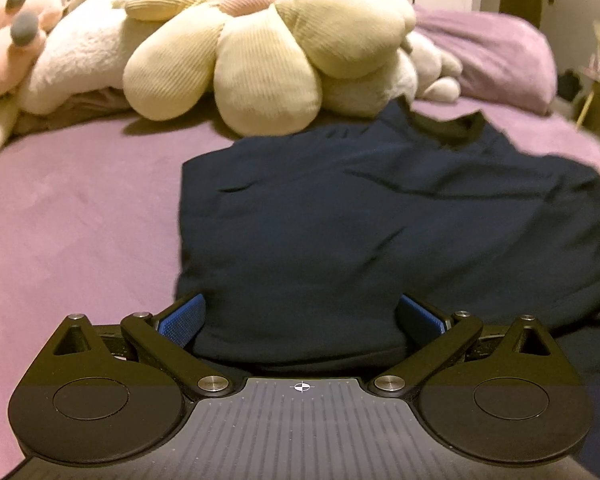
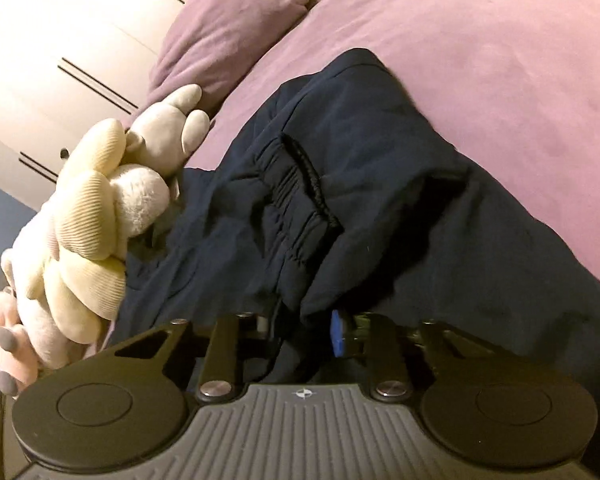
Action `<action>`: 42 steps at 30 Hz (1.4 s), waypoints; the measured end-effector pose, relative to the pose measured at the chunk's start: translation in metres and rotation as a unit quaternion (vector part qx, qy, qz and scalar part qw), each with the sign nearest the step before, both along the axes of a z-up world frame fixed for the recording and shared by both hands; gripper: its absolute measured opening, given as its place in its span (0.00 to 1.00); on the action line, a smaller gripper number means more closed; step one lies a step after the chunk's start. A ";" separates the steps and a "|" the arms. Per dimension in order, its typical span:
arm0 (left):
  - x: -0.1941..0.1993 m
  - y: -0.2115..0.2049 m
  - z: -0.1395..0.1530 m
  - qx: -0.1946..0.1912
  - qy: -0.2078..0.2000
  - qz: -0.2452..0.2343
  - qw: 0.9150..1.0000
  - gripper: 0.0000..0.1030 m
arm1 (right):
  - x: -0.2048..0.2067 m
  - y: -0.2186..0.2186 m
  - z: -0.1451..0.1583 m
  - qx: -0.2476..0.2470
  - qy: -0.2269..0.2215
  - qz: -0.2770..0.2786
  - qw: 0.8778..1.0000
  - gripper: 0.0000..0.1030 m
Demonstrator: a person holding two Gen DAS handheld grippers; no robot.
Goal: Fold large clothes
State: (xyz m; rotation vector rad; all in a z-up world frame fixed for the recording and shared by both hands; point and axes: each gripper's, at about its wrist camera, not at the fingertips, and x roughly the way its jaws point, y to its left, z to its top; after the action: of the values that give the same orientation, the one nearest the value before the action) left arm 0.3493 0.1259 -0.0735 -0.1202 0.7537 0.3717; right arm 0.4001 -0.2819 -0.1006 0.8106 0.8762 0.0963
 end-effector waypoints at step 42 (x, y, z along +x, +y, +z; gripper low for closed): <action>-0.321 0.046 0.011 -0.279 0.101 -0.059 0.953 0.73 | -0.315 -0.134 0.017 -0.004 0.053 0.085 0.995 0.32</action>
State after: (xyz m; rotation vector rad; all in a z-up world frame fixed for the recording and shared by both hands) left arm 0.0285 0.1721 -0.0627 -0.5738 1.0502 0.0464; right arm 0.0846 -0.4161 -0.0838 0.7380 1.0448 0.2010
